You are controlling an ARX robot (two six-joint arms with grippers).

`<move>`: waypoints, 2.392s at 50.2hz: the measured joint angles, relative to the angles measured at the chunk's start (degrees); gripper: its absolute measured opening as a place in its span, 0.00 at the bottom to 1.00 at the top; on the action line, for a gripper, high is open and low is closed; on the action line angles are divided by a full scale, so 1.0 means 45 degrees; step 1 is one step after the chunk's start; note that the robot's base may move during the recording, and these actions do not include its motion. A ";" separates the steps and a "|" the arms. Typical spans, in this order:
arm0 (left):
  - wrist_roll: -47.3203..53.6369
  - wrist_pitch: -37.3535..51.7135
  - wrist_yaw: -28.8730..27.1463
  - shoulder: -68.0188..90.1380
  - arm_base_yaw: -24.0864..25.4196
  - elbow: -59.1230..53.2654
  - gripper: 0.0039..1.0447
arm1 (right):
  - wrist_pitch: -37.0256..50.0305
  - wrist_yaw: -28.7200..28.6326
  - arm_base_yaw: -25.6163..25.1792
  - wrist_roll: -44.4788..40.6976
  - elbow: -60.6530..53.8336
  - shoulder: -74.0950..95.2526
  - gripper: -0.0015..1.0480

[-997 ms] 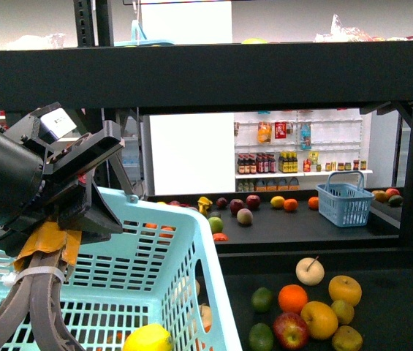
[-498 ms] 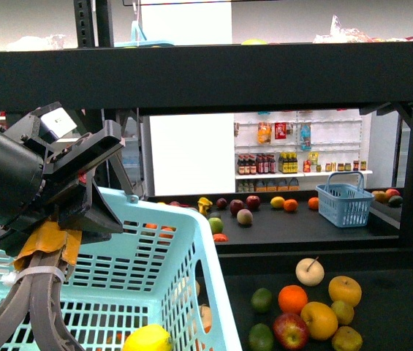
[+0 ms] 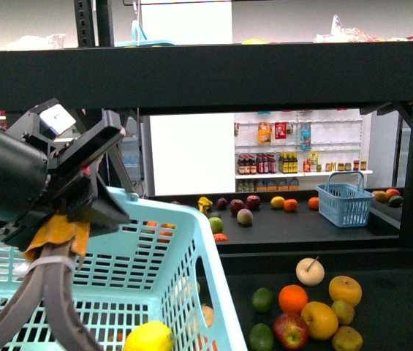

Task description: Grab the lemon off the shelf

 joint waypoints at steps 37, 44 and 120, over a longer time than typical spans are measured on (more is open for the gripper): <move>-0.8544 0.1977 -0.5751 0.1836 0.6062 0.2302 0.14 | 0.0000 0.0000 0.0000 0.0005 0.0000 0.0000 0.93; -0.9787 0.1802 -0.5663 0.2686 0.6246 0.3007 0.14 | 0.0000 0.0000 0.0000 0.0005 0.0000 0.0000 0.93; -0.7111 -0.1015 -0.4284 0.2608 0.8243 0.4430 0.93 | 0.0000 -0.0005 0.0000 0.0005 0.0000 0.0000 0.93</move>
